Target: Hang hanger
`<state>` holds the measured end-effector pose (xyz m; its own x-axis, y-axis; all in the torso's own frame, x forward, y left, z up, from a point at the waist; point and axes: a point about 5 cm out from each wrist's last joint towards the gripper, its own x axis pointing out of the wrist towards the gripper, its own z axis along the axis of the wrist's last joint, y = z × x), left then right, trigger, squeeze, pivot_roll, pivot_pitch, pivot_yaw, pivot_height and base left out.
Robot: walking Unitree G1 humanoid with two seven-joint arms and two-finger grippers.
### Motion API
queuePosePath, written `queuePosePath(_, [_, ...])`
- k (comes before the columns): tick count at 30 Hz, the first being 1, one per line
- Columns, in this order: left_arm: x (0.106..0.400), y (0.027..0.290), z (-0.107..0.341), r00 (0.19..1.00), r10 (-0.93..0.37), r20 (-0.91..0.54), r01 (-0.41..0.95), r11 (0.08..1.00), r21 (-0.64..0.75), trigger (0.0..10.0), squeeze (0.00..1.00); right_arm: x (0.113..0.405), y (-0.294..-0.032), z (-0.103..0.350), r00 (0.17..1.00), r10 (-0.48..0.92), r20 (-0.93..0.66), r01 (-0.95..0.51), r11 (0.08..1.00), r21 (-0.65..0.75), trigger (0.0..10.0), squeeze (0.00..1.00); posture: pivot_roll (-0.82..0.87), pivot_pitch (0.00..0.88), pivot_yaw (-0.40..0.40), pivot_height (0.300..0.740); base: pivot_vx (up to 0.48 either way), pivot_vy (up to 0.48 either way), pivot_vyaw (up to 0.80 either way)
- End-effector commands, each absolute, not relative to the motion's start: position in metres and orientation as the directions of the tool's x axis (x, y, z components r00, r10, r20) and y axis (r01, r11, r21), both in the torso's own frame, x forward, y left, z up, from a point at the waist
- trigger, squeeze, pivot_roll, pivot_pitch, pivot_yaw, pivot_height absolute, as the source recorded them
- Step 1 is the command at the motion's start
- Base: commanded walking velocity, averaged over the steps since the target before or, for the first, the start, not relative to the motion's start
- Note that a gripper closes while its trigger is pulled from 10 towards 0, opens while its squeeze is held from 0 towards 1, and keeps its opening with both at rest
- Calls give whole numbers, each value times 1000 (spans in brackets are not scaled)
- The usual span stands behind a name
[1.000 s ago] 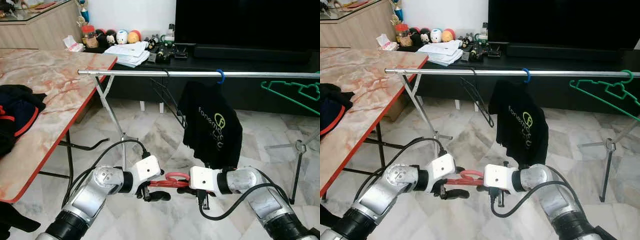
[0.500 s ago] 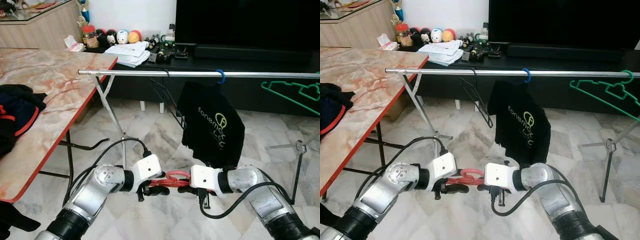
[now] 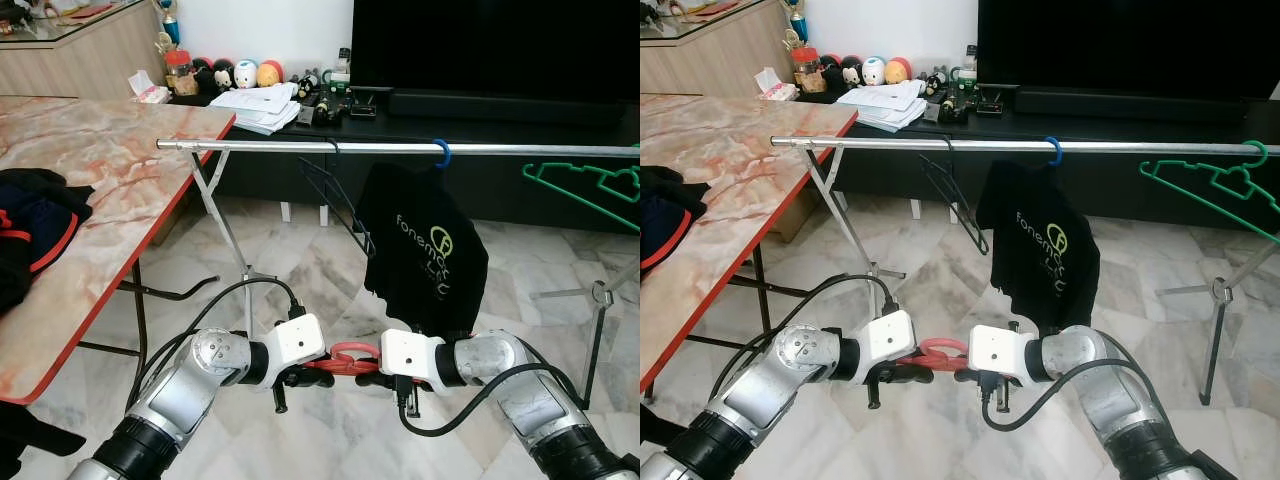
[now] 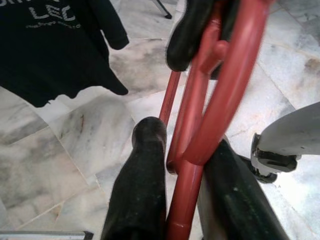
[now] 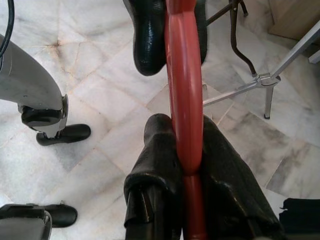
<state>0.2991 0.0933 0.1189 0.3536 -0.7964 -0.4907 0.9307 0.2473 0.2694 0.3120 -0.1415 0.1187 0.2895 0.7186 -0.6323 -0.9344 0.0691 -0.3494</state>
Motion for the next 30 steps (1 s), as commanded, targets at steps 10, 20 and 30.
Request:
queuePosePath(10, [302,95,122,377,-795,-475,922,272,277,0,0,312,-136,128,283,758,-588,-930,68,-361,10000,0,-25,105,67,740,0,0,0])
queuePosePath(20, [300,96,124,356,-809,-467,930,260,259,0,0,299,-138,123,123,810,-573,-980,8,-198,10000,1000,-25,100,65,740,0,0,0])
queuePosePath(30, [294,108,110,317,-752,-578,941,172,292,0,0,293,-147,112,21,772,-635,-993,-58,-103,10000,1000,-22,77,68,740,0,0,0])
